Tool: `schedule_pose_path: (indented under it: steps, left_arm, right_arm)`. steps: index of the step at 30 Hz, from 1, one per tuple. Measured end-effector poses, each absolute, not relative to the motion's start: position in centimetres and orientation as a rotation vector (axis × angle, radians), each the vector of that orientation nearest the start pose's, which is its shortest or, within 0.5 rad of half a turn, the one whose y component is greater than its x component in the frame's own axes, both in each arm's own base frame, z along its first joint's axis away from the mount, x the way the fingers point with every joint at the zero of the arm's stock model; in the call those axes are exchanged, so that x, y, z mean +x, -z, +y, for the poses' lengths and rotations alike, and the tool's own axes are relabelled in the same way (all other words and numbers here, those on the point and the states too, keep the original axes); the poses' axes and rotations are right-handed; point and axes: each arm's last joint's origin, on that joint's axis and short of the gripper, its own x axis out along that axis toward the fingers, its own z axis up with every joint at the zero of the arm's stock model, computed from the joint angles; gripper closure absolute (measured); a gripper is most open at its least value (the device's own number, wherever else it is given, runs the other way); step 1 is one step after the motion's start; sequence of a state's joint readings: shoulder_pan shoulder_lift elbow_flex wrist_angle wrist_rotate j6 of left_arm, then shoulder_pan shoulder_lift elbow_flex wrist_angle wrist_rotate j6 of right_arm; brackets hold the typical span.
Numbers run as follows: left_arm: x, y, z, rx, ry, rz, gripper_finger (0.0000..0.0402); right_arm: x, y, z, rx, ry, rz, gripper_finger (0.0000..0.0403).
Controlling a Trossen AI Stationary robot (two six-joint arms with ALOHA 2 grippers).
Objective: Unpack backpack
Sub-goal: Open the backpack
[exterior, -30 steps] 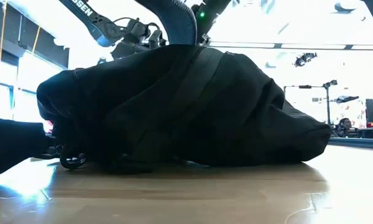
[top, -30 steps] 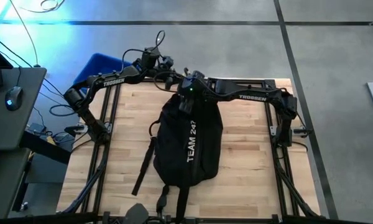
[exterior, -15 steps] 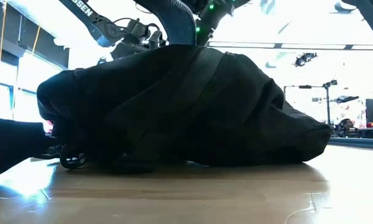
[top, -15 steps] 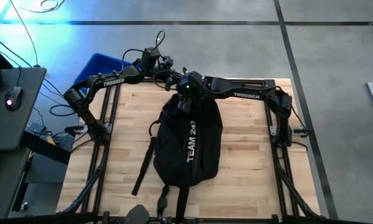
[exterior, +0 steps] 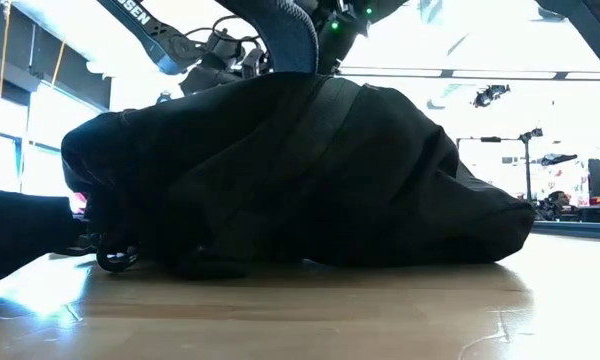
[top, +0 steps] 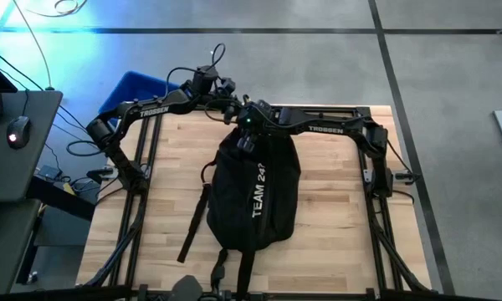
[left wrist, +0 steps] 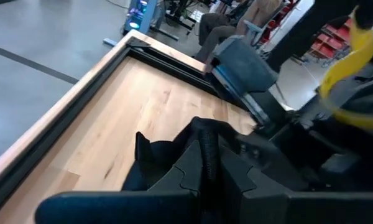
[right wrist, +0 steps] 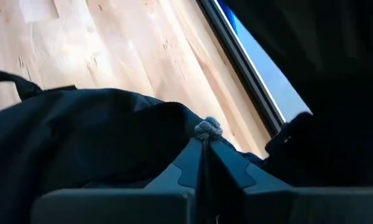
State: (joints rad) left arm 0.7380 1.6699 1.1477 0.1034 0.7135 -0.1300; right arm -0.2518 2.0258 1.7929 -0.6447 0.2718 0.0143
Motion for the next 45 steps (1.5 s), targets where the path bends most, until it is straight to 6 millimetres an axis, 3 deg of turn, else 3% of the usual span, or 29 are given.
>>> schedule_pose_path:
  steps: [8, 13, 22, 33, 38, 45]
  left_arm:
    - [28.5, -25.6, 23.8, -0.340, -0.154, 0.354, 0.0401]
    - [28.4, -25.5, 23.8, -0.321, -0.182, 0.366, 0.0401]
    - [27.9, -25.3, 24.6, -0.258, -0.314, 0.397, 0.0401]
    - [26.0, -24.2, 26.5, -0.058, -0.484, 0.538, 0.0401]
    - [25.3, -23.2, 27.4, -0.085, -0.503, 0.584, 0.0402]
    - [24.7, -22.4, 28.2, -0.079, -0.514, 0.618, 0.0402]
  right_arm:
    - [42.5, -31.1, -9.1, 0.110, 0.417, 0.817, 0.0402]
    - [41.4, -32.4, -7.7, 0.164, 0.338, 0.842, 0.0403]
    - [41.2, -29.6, -6.2, 0.280, 0.260, 0.926, 0.0403]
    - [42.1, -27.5, -3.6, 0.487, 0.169, 0.872, 0.0403]
    - [42.4, -26.2, 0.2, 0.610, 0.127, 0.813, 0.0403]
    - [41.9, -24.9, 8.2, 0.779, 0.086, 0.771, 0.0403]
